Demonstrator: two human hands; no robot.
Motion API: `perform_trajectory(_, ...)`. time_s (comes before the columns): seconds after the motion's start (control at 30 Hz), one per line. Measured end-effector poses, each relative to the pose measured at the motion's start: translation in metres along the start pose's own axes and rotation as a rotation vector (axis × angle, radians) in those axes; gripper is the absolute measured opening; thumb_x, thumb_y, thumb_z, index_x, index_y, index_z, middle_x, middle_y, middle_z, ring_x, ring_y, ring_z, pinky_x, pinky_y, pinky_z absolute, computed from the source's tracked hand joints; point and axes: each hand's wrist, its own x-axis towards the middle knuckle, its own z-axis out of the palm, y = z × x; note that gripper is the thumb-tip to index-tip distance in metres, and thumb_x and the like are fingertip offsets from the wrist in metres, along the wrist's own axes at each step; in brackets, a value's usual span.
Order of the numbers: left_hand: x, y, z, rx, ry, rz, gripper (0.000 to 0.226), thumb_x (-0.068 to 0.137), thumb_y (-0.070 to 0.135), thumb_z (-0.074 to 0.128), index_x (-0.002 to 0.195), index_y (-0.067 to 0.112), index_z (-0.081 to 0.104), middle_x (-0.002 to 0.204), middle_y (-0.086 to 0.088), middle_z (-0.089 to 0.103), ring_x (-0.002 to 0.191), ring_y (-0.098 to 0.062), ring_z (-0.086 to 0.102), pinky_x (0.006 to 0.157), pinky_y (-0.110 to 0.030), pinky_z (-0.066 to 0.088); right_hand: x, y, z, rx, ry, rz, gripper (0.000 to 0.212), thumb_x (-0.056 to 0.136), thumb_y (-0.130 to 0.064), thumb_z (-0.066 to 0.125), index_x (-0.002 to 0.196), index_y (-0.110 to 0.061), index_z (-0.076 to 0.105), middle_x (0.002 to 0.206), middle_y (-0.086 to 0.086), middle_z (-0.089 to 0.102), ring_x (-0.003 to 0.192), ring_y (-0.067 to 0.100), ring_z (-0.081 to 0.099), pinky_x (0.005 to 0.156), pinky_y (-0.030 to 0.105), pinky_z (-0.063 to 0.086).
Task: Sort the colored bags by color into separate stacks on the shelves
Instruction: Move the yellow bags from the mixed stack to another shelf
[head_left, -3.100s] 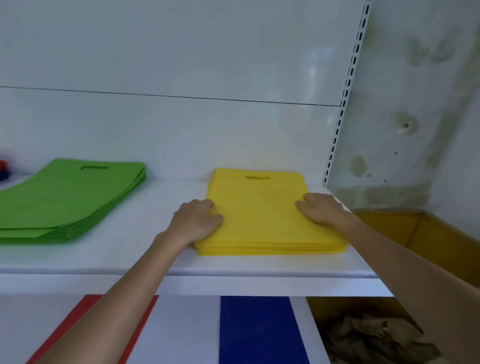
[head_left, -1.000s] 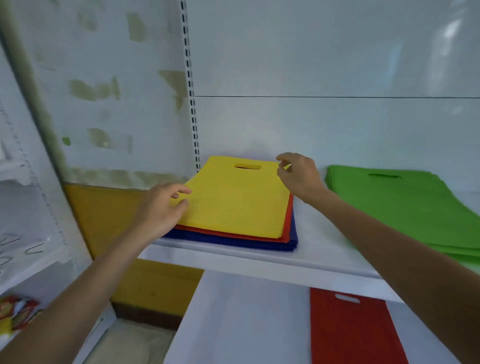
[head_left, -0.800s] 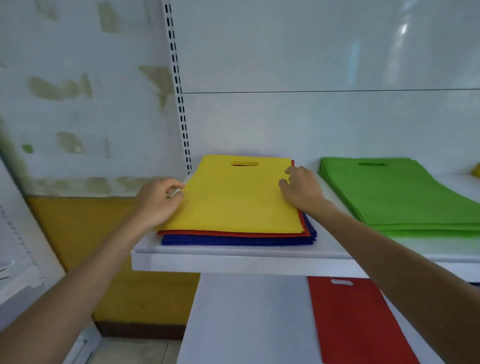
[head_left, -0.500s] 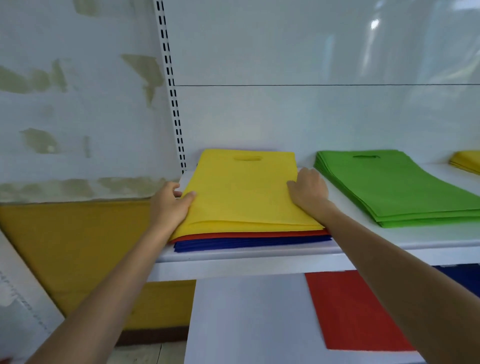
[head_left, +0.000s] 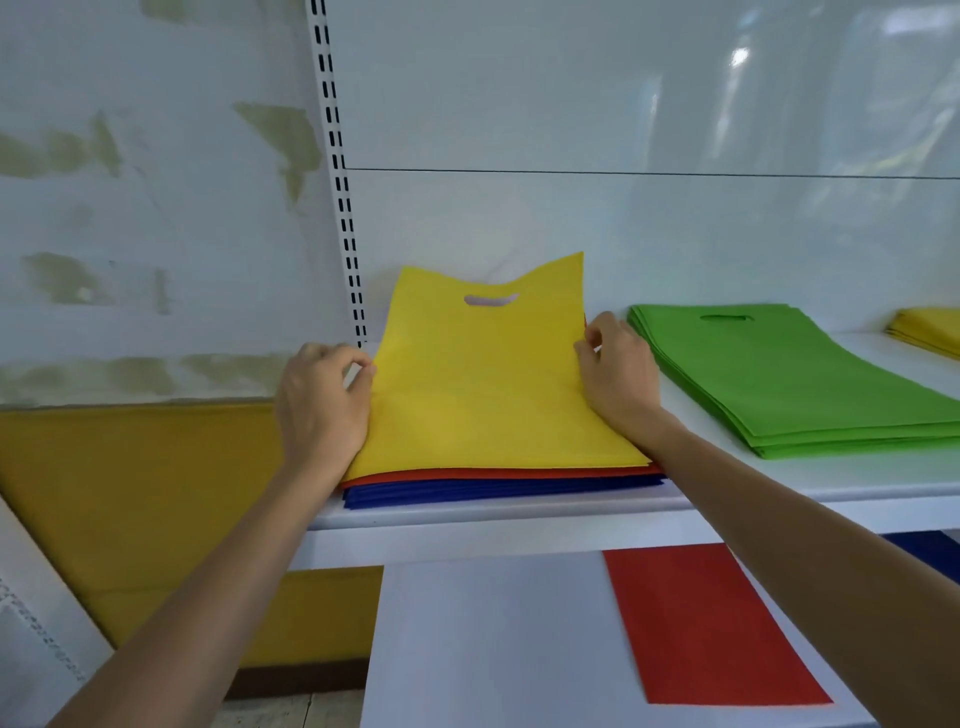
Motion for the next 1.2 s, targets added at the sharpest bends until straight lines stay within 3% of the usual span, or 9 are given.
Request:
perform_trajectory(0.17,0.002,0.033,-0.014,-0.071,-0.023,0.117,0.01,0.089,0.013,0.059,0.097,0.009,0.063,0.094,-0.009,0.069,0.083,-0.026,0.063,0.072,-0.033,0.048,0.014,0.002,-0.042,0.161,0.061,-0.006,0.014,0.093,-0.013,0.051,0.102,-0.002,0.05,0.088,0.014,0.059,0.081,0.03,0.056,0.072,0.045,0.048)
perform_trajectory(0.27,0.004,0.075,-0.007,-0.133,-0.072,0.227,0.011,0.089,0.011,0.058,0.095,0.011,0.067,0.093,-0.007,0.068,0.078,-0.021,0.06,0.073,-0.029,0.045,0.017,0.032,-0.084,0.163,0.123,0.02,0.025,0.091,-0.008,0.052,0.115,-0.002,0.047,0.083,0.011,0.054,0.079,0.029,0.052,0.071,0.043,0.045)
perform_trajectory(0.33,0.0,0.116,0.01,-0.161,-0.171,0.287,0.014,0.09,0.01,0.056,0.094,0.01,0.07,0.095,-0.007,0.068,0.076,-0.016,0.055,0.072,-0.024,0.037,0.014,0.067,-0.12,0.087,0.105,0.035,0.029,0.09,-0.005,0.052,0.119,-0.003,0.049,0.085,0.014,0.056,0.08,0.029,0.052,0.073,0.04,0.043)
perform_trajectory(0.47,-0.038,0.214,0.062,-0.313,-0.344,0.339,0.019,0.091,0.012,0.055,0.097,0.005,0.071,0.101,-0.01,0.07,0.089,-0.025,0.061,0.073,-0.023,0.033,-0.005,0.156,-0.211,-0.139,0.118,0.089,0.021,0.088,-0.003,0.053,0.105,0.0,0.065,0.108,0.018,0.065,0.095,0.034,0.058,0.084,0.029,0.036)
perform_trajectory(0.63,-0.113,0.347,0.136,-0.433,-0.557,0.469,0.029,0.089,0.019,0.058,0.114,0.007,0.064,0.114,-0.015,0.062,0.104,-0.027,0.056,0.085,-0.025,0.034,-0.051,0.259,-0.343,-0.34,0.126,0.255,0.033,0.086,-0.002,0.051,0.118,-0.004,0.061,0.123,0.016,0.059,0.106,0.033,0.055,0.089,0.028,0.034)
perform_trajectory(0.73,-0.161,0.42,0.168,-0.501,-0.624,0.511,0.033,0.089,0.019,0.058,0.12,0.008,0.06,0.121,-0.012,0.059,0.11,-0.025,0.053,0.088,-0.023,0.032,-0.086,0.313,-0.414,-0.408,0.137,0.371,0.038,0.086,-0.001,0.051,0.123,-0.006,0.058,0.124,0.016,0.058,0.113,0.031,0.051,0.093,0.026,0.032)
perform_trajectory(0.83,-0.206,0.482,0.195,-0.579,-0.706,0.54,0.037,0.09,0.023,0.057,0.124,0.01,0.058,0.125,-0.01,0.056,0.113,-0.024,0.051,0.093,-0.024,0.032,-0.116,0.356,-0.471,-0.418,0.192,0.482,0.039,0.086,-0.001,0.05,0.124,-0.008,0.058,0.111,0.013,0.059,0.111,0.03,0.05,0.093,0.031,0.037)
perform_trajectory(1.03,-0.262,0.572,0.244,-0.63,-0.875,0.62,0.04,0.092,0.024,0.055,0.129,0.01,0.052,0.133,-0.006,0.049,0.122,-0.019,0.045,0.1,-0.025,0.033,-0.146,0.433,-0.531,-0.455,0.225,0.576,0.038,0.088,-0.003,0.051,0.125,-0.007,0.056,0.12,0.016,0.059,0.115,0.03,0.049,0.093,0.031,0.037)
perform_trajectory(1.2,-0.258,0.621,0.291,-0.606,-0.891,0.656,0.041,0.093,0.026,0.053,0.131,0.011,0.051,0.134,-0.005,0.048,0.122,-0.018,0.044,0.098,-0.023,0.033,-0.124,0.499,-0.546,-0.446,0.232,0.614,0.039,0.088,-0.005,0.049,0.127,-0.005,0.055,0.124,0.016,0.057,0.117,0.031,0.048,0.097,0.032,0.036)
